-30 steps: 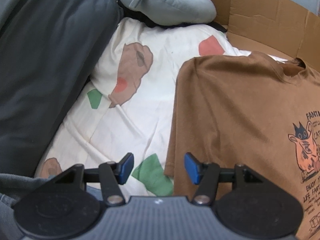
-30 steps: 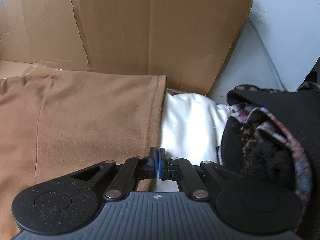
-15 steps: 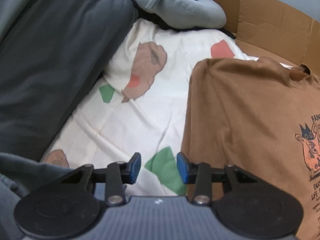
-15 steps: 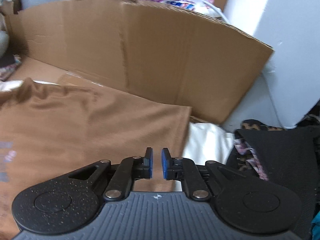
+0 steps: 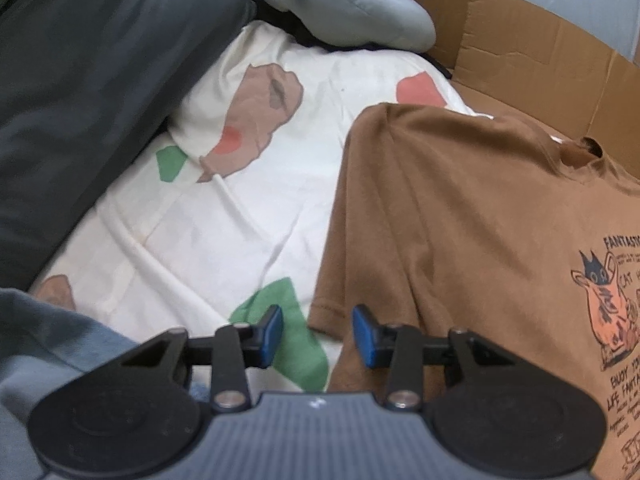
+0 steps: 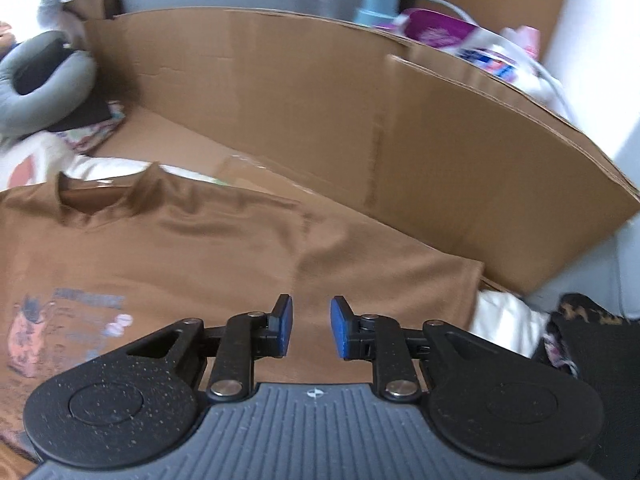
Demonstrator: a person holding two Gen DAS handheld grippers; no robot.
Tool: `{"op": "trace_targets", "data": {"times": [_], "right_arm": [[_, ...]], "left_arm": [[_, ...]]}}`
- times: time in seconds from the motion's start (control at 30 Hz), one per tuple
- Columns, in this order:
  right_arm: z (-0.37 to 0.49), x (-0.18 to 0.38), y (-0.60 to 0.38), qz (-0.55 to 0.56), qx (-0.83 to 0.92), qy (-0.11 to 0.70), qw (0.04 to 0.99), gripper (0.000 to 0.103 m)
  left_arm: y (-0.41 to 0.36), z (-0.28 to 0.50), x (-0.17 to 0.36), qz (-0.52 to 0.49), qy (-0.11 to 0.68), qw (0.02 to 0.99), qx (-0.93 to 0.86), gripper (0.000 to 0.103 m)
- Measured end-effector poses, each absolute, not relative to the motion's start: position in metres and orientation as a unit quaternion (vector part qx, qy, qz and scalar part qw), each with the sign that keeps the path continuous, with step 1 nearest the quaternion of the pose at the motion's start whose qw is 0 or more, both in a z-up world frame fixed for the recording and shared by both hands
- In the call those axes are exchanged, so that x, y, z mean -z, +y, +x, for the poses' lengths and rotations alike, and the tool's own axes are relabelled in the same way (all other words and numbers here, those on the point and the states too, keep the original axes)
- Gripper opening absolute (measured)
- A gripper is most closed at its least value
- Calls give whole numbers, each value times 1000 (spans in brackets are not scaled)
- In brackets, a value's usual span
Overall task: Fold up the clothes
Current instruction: 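Open the right tool and move it back over the T-shirt, then pinch the T-shirt hem with the left tool while the right tool hovers above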
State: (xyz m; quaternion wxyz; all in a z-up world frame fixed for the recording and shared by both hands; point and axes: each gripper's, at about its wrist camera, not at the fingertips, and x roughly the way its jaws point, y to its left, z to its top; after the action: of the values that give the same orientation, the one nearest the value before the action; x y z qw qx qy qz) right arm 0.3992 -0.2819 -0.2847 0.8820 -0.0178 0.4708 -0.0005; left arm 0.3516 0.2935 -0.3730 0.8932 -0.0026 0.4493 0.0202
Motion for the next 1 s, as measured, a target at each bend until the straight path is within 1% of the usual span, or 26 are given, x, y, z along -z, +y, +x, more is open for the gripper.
{"op": "trace_targets", "data": {"times": [0.03, 0.07, 0.1, 0.13, 0.33, 0.6, 1.0], "right_arm": [[402, 283, -277, -20, -6, 472, 881, 28], [404, 282, -271, -23, -13, 473, 881, 28], [405, 282, -266, -29, -21, 473, 880, 28], [407, 282, -261, -32, -28, 474, 880, 28], [406, 289, -228, -46, -77, 479, 873, 28], [393, 313, -197, -59, -123, 495, 858, 28], [369, 338, -189, -45, -148, 507, 848, 28]], "left_arm": [[294, 351, 372, -7, 447, 894, -21, 25], [295, 351, 371, -11, 445, 895, -21, 21], [296, 351, 370, -15, 443, 896, -21, 10], [297, 351, 369, -18, 440, 897, -22, 4], [304, 352, 357, -32, 424, 904, -33, 3], [317, 373, 321, 10, 404, 913, -64, 3], [336, 407, 302, 43, 401, 908, -114, 3]]}}
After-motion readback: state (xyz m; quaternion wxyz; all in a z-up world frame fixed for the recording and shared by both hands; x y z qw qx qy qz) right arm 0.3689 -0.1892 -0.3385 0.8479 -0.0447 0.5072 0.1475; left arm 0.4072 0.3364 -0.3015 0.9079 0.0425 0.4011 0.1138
